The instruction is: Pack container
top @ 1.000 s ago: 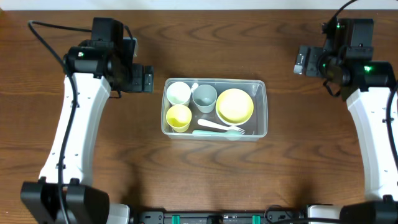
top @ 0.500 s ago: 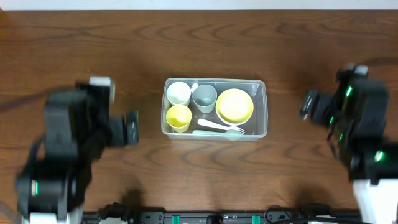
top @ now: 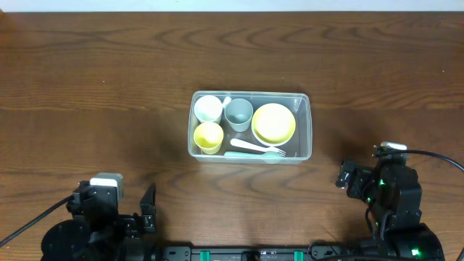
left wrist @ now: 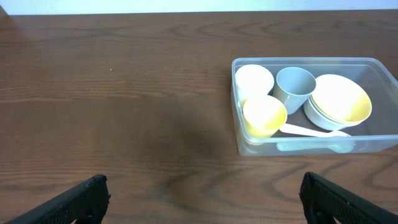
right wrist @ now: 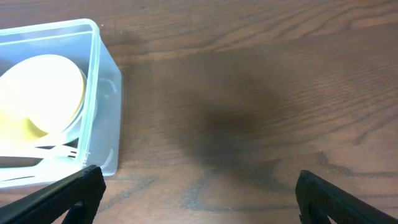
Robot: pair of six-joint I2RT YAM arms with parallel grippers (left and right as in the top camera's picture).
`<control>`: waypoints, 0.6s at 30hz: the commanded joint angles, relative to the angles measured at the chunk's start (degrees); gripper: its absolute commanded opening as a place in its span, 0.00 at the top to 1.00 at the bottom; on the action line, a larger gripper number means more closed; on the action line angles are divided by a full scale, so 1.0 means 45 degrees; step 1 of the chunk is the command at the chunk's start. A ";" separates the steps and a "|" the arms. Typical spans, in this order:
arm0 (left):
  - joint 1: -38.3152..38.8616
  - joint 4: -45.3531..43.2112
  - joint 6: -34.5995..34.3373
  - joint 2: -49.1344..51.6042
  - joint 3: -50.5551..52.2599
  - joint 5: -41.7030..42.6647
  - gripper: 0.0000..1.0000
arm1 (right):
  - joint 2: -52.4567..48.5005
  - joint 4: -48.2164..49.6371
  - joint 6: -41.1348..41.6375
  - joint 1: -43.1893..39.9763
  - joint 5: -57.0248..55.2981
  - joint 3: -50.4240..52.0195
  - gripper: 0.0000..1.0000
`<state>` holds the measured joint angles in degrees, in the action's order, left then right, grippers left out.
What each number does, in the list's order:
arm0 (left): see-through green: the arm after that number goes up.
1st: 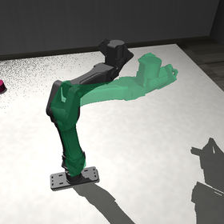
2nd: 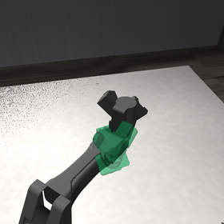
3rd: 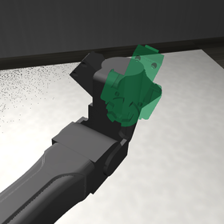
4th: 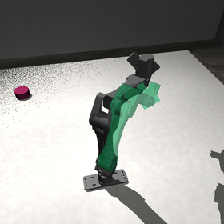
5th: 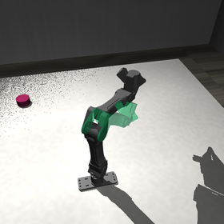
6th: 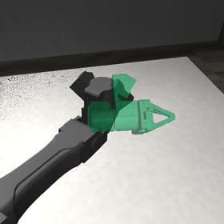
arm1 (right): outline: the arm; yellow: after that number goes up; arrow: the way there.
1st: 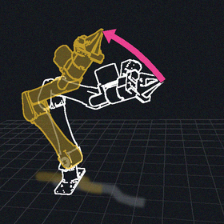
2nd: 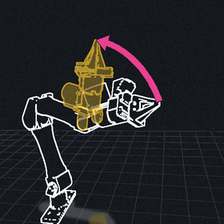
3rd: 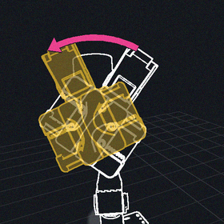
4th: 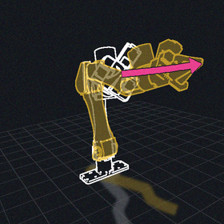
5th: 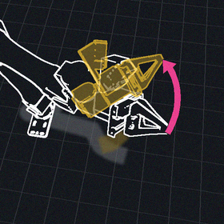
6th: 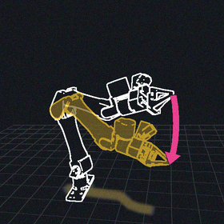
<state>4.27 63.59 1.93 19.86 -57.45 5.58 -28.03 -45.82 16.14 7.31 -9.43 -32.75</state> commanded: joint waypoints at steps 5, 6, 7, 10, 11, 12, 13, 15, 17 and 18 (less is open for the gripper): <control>-0.0039 0.0117 0.0087 0.0019 0.0112 -0.0189 0.02 | 0.0063 -0.0073 0.0219 0.0131 0.0097 0.0068 0.01; -0.0039 0.0136 0.0087 0.0019 0.0112 -0.0189 0.02 | 0.0063 -0.0073 0.0223 0.0131 0.0097 0.0068 0.01; -0.0039 0.0136 0.0087 0.0019 0.0112 -0.0189 0.02 | 0.0063 -0.0073 0.0223 0.0131 0.0097 0.0068 0.01; -0.0039 0.0136 0.0087 0.0019 0.0112 -0.0189 0.02 | 0.0063 -0.0073 0.0223 0.0131 0.0097 0.0068 0.01; -0.0039 0.0136 0.0087 0.0019 0.0112 -0.0189 0.02 | 0.0063 -0.0073 0.0223 0.0131 0.0097 0.0068 0.01; -0.0039 0.0136 0.0087 0.0019 0.0112 -0.0189 0.02 | 0.0063 -0.0073 0.0223 0.0131 0.0097 0.0068 0.01; -0.0039 0.0136 0.0087 0.0019 0.0112 -0.0189 0.02 | 0.0063 -0.0073 0.0223 0.0131 0.0097 0.0068 0.01; -0.0039 0.0136 0.0087 0.0019 0.0112 -0.0189 0.02 | 0.0063 -0.0068 0.0223 0.0131 0.0097 0.0068 0.01; -0.0039 0.0136 0.0087 0.0019 0.0112 -0.0189 0.02 | 0.0063 -0.0073 0.0223 0.0131 0.0097 0.0068 0.01; -0.0039 0.0136 0.0087 0.0019 0.0112 -0.0189 0.02 | 0.0063 -0.0073 0.0219 0.0131 0.0097 0.0068 0.01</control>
<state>4.27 64.12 1.96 19.88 -57.45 5.58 -28.03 -46.02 16.14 7.31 -9.02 -32.75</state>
